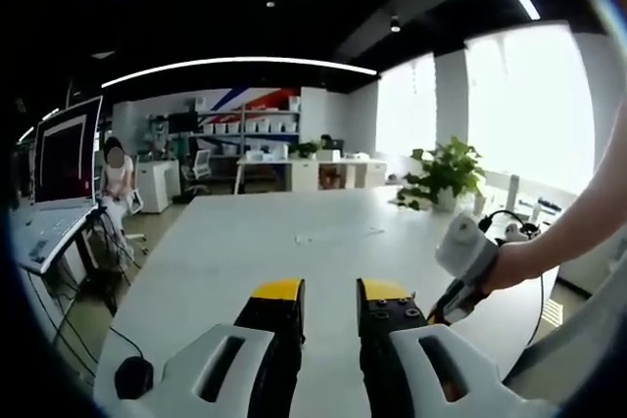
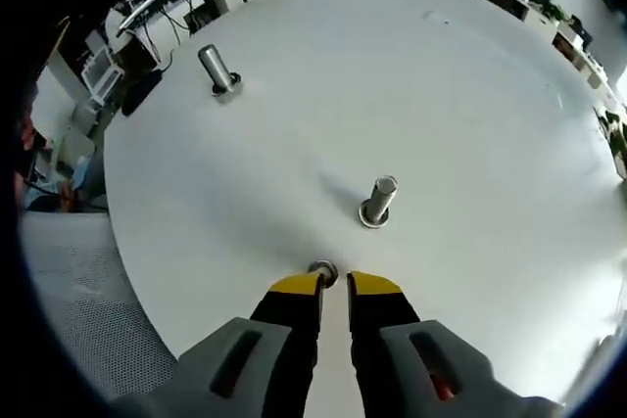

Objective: Place the washer onto the threaded stud by aligning its center hole with the stud, sliding it down to the base, and recovering from edge contact or off-axis alignment until the washer reaches the visible bottom stop.

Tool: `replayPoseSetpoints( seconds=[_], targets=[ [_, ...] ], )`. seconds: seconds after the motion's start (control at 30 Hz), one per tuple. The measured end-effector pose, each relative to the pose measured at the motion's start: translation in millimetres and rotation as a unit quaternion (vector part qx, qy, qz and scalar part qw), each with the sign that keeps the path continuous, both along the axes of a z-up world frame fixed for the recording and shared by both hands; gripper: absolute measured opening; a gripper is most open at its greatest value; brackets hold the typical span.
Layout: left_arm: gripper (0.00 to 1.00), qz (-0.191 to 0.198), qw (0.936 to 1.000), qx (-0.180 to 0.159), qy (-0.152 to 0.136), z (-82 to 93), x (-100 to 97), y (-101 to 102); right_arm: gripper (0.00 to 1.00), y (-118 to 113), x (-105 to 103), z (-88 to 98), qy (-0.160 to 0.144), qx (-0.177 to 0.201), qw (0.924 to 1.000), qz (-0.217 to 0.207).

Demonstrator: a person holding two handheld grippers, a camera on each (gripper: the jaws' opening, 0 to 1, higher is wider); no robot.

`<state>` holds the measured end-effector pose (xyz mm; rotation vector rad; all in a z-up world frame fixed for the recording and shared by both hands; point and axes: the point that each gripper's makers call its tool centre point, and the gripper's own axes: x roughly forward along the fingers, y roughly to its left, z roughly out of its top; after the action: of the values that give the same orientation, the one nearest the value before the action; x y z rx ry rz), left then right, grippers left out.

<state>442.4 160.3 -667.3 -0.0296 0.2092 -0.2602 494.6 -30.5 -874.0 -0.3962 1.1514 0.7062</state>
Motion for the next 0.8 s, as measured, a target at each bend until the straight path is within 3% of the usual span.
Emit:
replayPoseSetpoints(
  seconds=[0.3, 0.47, 0.8],
  targets=[
    [0.18, -0.004, 1.0000, 0.000, 0.006, -2.7, -0.5, -2.0, 0.09, -1.8, 3.2, -1.7, 0.001, -0.005, 1.0000, -0.005],
    [0.18, -0.008, 0.9999, 0.002, 0.007, -3.5, -0.5, -4.3, 0.07, -3.2, 3.9, -2.1, -0.021, -0.027, 0.9986, 0.040],
    [0.17, -0.013, 0.9999, 0.006, 0.006, -3.5, 0.3, -7.0, 0.05, -3.7, 3.8, -2.6, -0.023, -0.040, 0.9973, 0.057]
  ],
)
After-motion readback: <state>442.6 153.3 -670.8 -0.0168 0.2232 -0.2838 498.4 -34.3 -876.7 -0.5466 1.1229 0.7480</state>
